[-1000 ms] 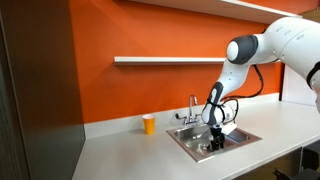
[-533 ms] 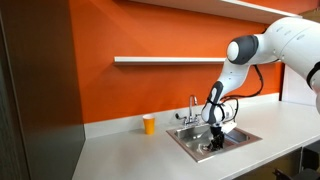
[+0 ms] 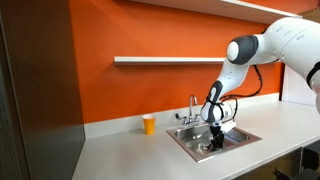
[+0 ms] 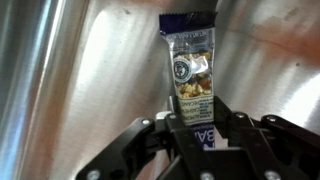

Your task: Take the packet out of the sink.

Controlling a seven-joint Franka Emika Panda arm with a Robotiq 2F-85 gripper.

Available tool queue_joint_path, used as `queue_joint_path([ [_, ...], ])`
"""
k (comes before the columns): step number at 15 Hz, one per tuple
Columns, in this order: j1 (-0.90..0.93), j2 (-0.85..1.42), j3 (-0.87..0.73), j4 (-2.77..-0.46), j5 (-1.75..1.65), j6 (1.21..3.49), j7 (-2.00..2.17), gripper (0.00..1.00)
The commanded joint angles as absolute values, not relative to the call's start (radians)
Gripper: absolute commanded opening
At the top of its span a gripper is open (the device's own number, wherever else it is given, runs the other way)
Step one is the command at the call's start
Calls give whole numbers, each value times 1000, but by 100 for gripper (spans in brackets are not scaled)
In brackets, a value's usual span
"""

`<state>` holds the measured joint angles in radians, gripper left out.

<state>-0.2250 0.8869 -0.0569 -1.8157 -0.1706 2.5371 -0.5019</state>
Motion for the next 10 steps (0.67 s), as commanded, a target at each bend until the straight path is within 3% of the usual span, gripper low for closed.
queue_joint_path([
  [1, -228, 834, -48, -1828, -181, 2461, -484, 11],
  [10, -209, 720, -58, -1881, -187, 2397, -458, 11],
])
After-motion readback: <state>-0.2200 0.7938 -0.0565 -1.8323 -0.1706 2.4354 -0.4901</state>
